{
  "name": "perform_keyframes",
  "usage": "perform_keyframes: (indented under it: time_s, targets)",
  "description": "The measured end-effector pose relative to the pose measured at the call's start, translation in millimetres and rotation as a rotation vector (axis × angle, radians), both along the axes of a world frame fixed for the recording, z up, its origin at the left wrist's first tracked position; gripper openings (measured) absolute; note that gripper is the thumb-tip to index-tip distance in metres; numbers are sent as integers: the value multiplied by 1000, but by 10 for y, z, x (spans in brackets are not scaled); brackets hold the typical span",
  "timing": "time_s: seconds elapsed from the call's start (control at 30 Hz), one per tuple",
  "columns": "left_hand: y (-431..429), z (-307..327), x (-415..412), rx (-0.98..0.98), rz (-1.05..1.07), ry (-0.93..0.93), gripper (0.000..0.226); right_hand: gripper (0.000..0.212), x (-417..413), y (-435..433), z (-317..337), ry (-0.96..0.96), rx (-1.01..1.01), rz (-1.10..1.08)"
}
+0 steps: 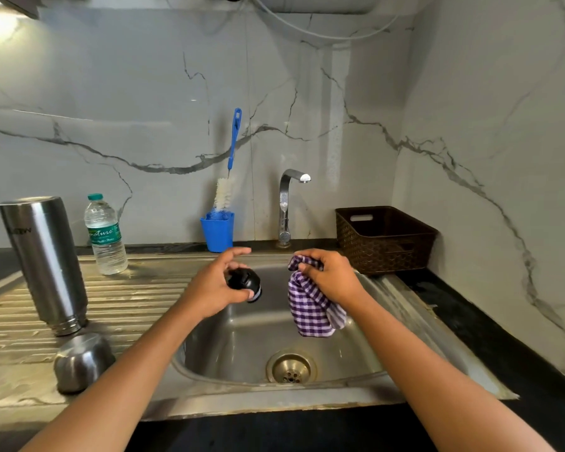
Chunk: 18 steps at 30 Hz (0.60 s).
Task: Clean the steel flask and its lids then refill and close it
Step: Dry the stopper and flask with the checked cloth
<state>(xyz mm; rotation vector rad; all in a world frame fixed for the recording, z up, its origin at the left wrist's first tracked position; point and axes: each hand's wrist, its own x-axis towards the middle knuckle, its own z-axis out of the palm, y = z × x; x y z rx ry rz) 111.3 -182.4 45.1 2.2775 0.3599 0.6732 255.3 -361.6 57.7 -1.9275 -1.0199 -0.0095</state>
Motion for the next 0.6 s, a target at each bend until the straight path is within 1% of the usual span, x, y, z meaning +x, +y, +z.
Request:
perform_keyframes:
  time_s: [0.07, 0.1, 0.23, 0.3, 0.37, 0.47, 0.53, 0.6]
  targets:
    - [-12, -4, -9, 16, 21, 123, 76, 29, -75, 36, -14, 7, -12, 19]
    - [-10, 20, -29, 26, 18, 146, 76, 29, -113, 63, -10, 3, -15, 29]
    - [67, 337, -336, 100, 59, 114, 69, 29, -277, 240, 23, -16, -22, 69]
    - [156, 550, -598, 145, 99, 122, 64, 28, -395, 344, 40, 16, -7, 107]
    - [269, 749, -890, 163, 152, 138, 59, 25, -506, 457, 35, 147, 74, 155]
    - [468, 937, -1416, 107, 238, 143, 58, 17, -731, 661, 18, 378, 191, 220]
    - [624, 951, -1739, 50, 294, 147, 56, 16, -862, 774, 7, 504, 238, 252]
    - [797, 865, -2045, -3, 360, 195, 51, 13, -977, 884, -27, 650, 285, 276]
